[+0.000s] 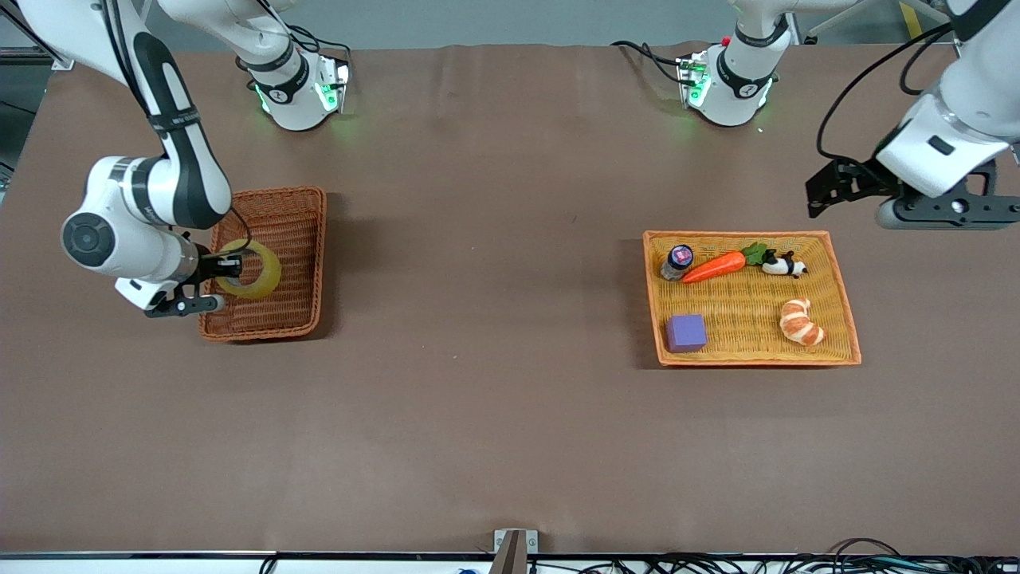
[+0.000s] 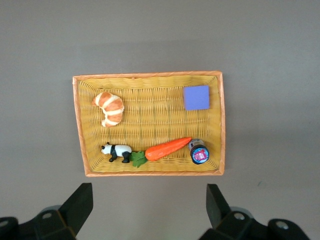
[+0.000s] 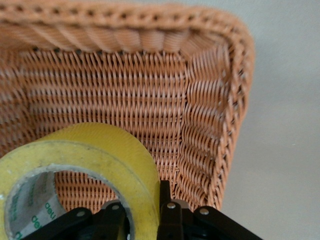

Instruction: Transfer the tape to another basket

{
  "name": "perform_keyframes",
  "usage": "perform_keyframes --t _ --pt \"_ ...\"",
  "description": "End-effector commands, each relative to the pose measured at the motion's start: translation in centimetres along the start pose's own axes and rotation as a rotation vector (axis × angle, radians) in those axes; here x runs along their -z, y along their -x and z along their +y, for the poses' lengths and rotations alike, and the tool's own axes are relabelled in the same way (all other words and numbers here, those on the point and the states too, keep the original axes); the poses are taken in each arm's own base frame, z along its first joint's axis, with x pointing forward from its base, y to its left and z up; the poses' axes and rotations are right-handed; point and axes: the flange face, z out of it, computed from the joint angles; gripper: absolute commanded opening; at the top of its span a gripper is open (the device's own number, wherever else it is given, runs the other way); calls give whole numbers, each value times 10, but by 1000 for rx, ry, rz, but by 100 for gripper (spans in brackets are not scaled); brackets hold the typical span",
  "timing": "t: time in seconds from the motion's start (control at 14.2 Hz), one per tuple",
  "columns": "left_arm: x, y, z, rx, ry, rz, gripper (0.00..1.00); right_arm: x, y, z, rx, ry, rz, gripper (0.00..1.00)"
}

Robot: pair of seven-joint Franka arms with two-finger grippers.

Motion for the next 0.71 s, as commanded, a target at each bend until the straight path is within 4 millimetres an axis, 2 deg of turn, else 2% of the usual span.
perform_keyframes --t 0.0,0.14,0.28,0.35,0.42,0.49,0.64 --pt "-2 -5 -3 16 4 20 100 -12 2 1 16 11 6 7" --pt "-8 -7 -4 12 18 38 100 -22 5 0 7 1 -7 20" --pt "-9 -8 -4 9 37 46 100 -30 3 -1 -2 -7 -15 40" --pt "-9 -9 -8 14 45 48 100 -31 3 -3 -9 -17 -13 55" --pt "-11 -9 -8 -1 45 48 100 -30 2 -3 -16 -20 -9 75" --pt "-13 -9 -8 -1 45 48 100 -26 0 -4 -28 -31 -4 100" --pt "-14 -9 -8 -2 44 47 100 -3 -5 -4 -35 -40 34 100"
